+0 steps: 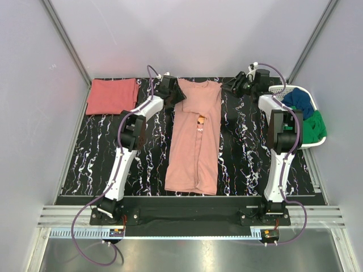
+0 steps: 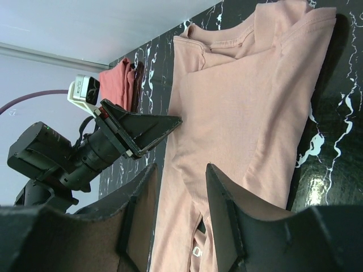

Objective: Fold and stack the t-shirts
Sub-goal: Fold the tshirt

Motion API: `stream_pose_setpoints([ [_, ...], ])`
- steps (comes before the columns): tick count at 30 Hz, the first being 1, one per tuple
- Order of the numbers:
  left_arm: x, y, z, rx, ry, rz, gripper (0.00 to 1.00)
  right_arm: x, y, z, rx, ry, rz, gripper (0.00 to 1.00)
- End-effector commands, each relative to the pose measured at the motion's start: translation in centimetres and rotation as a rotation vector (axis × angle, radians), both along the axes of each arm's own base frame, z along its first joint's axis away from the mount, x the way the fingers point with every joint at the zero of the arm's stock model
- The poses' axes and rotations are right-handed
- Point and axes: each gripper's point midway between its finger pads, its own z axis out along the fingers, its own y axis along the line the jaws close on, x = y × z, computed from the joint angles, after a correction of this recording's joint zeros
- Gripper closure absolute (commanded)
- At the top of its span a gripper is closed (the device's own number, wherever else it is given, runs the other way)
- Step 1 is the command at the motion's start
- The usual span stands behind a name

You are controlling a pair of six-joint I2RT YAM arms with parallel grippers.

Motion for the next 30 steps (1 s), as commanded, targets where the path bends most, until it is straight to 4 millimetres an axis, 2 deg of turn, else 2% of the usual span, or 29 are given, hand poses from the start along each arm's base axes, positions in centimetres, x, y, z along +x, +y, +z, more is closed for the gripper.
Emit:
stream_pose_setpoints([
  [1,0.7,-0.9,1.0,-0.031,-0.049,-0.020,0.66,0.2,-1.0,4.9,0.012,-0.116,0.005,0.53],
  [7,0.8,-1.7,1.6,-0.065,-0.069,-0.055,0.72,0.3,-1.3,4.8,0.015,-0.113,-0.001,0.53],
  [13,0.8,-1.4,0.8,-0.058,-0.042,-0.033,0.73,0.3,-1.7,5.4,0.022,-0.121,-0.004,0.53],
  [17,0.9,-1.4,1.1,-0.064,-0.048,-0.033,0.85,0.4,-2.0,5.5,0.026,-0.122,-0.007,0.53],
  [18,1.0,-1.4,1.6,-0.068,-0.057,-0.034,0.93,0.4,-2.1,5.5,0.025,-0.123,-0.008,0.53],
  [20,1.2,-1.4,2.6,-0.077,-0.070,-0.035,1.00,0.4,-2.0,5.4,0.028,-0.121,-0.008,0.53],
  [25,1.9,-0.6,6.6,-0.069,-0.141,-0.006,1.00,0.5,-2.0,5.0,0.030,-0.120,-0.007,0.53],
  [26,1.9,-0.5,8.0,-0.071,-0.162,-0.002,1.00,0.6,-2.0,4.8,0.032,-0.114,-0.009,0.53],
  [30,2.1,-0.1,10.3,-0.069,-0.202,0.016,1.00,0.8,-2.2,4.1,0.025,-0.099,-0.017,0.53],
])
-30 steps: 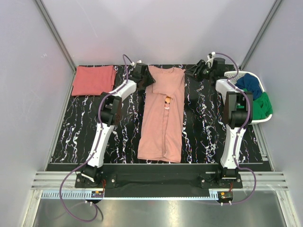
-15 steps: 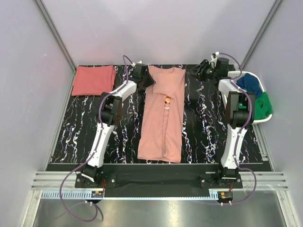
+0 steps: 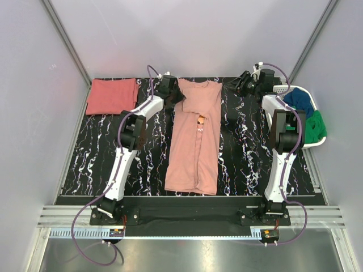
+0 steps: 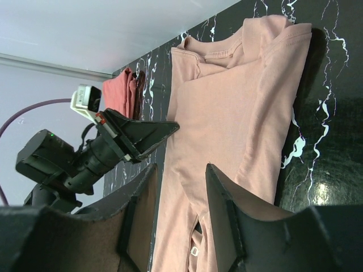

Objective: Fold and stack the t-shirts
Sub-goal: Fold the tshirt

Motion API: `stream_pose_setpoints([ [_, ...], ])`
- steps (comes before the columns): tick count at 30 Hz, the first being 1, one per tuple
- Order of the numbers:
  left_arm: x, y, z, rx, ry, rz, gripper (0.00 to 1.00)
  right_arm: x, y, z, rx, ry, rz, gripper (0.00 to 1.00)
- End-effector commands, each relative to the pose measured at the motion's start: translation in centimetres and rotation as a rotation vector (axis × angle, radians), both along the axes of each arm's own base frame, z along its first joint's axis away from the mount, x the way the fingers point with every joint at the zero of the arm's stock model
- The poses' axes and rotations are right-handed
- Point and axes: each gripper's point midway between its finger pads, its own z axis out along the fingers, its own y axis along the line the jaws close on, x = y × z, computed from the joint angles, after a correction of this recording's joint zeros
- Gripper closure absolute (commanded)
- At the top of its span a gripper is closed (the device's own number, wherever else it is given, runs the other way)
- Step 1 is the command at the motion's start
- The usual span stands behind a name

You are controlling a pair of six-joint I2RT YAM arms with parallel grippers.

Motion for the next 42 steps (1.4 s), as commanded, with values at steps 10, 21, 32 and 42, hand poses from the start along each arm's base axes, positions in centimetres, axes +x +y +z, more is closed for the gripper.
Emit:
stream_pose_setpoints([
  [10,1.7,1.1,10.1,-0.024,-0.194,0.053,1.00,0.7,-0.3,2.8,-0.014,-0.085,0.008,0.53],
  [21,1.2,2.3,8.0,0.006,-0.146,0.081,1.00,0.9,-0.4,2.0,-0.029,-0.070,0.000,0.53],
  [32,1.0,2.8,5.6,0.013,-0.103,0.095,1.00,1.4,-0.7,1.2,-0.054,-0.053,-0.009,0.57],
  [42,0.3,2.5,3.2,-0.002,-0.050,0.077,1.00,4.7,0.5,-1.6,-0.018,-0.004,-0.004,1.00],
])
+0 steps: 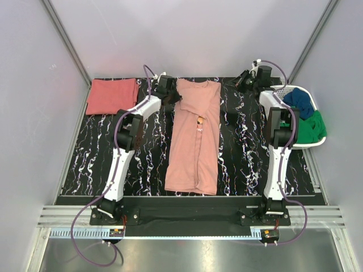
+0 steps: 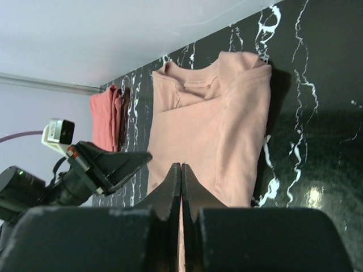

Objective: Fold and stack the t-shirts
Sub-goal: Fold the tshirt

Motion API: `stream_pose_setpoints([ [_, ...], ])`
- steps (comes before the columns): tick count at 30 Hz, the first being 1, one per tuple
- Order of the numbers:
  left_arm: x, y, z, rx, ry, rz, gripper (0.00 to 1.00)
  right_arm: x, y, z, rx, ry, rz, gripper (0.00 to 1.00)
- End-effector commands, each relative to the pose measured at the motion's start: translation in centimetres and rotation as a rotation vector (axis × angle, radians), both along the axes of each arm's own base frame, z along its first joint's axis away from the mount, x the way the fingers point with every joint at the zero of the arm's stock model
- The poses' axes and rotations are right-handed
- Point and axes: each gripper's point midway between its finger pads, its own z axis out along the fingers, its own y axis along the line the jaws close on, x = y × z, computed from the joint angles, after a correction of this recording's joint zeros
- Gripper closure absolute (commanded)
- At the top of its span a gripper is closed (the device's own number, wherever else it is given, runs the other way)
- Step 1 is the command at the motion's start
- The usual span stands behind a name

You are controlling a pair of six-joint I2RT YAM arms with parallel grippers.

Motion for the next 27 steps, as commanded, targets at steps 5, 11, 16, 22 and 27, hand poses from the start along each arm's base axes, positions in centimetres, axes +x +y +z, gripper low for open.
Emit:
stream_pose_setpoints([
  [5,0.9,0.3,1.7,-0.040,-0.050,0.001,0.98,2.5,2.2,-0.9,0.042,-0.006,0.041,1.00],
  [11,0.9,0.4,2.2,-0.044,-0.056,-0.023,0.88,3.7,4.8,-3.9,0.090,0.046,0.063,1.00],
  [16,0.8,0.9,3.0,-0.043,-0.053,-0.027,0.73,4.3,4.1,-8.5,0.066,0.170,-0.001,1.00],
  [22,-1.0,2.2,5.2,0.013,-0.039,-0.034,0.56,4.4,3.5,-10.7,0.031,0.211,-0.048,0.99],
  [27,-2.9,1.3,6.0,0.028,-0.037,-0.072,0.54,4.6,3.6,-10.3,0.027,0.198,-0.047,0.99],
])
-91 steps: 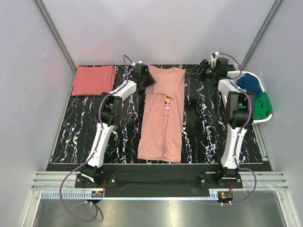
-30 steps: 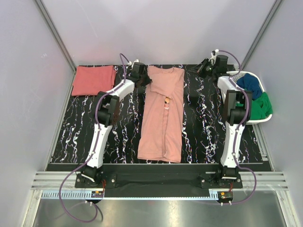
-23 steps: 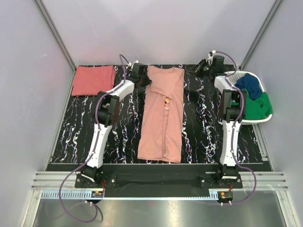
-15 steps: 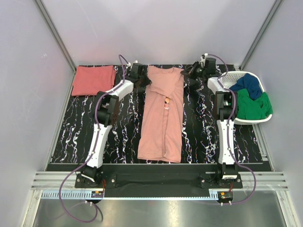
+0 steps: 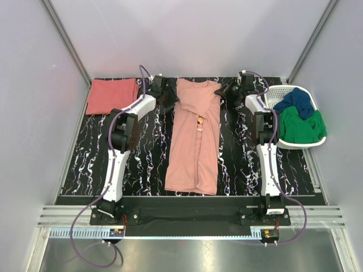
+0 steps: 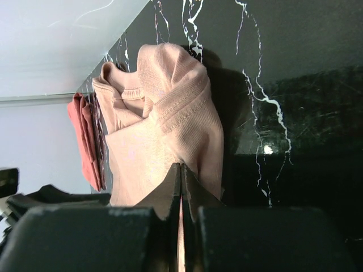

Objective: Fold and stack the t-shirts
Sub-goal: Fold the tshirt

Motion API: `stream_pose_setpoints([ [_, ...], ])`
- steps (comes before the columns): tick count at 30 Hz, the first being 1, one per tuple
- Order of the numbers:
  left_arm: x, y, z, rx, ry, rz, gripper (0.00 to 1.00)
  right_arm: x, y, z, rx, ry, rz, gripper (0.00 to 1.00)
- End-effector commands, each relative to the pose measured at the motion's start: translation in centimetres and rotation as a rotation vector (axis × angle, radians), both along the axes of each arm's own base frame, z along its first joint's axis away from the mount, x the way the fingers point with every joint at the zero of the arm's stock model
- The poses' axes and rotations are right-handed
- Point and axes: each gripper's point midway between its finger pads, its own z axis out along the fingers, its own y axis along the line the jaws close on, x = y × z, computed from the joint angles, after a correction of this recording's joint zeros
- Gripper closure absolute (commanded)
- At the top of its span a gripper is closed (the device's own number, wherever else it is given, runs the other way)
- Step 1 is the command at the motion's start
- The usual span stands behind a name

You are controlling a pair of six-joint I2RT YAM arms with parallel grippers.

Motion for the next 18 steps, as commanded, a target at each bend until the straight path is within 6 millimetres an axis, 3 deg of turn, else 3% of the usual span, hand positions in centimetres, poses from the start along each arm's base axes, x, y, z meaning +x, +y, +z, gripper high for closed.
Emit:
stream_pose_setpoints([
  [1,-0.3,-1.1,6.3,-0.015,-0.122,-0.040,0.54,0.6,-0.7,0.5,-0.032,-0.009,-0.030,0.98],
  [5,-0.5,-2.5,4.2,-0.058,-0.079,-0.066,0.55,0.5,-0.3,0.7,-0.026,-0.016,-0.021,0.98],
  [11,-0.3,-3.7,2.4,-0.082,-0.066,-0.087,0.57,0.5,0.0,1.1,-0.023,-0.028,-0.012,0.98],
  [18,-1.1,-3.3,0.3,-0.064,-0.004,-0.045,0.58,0.6,0.2,1.5,-0.021,-0.038,-0.008,0.98],
])
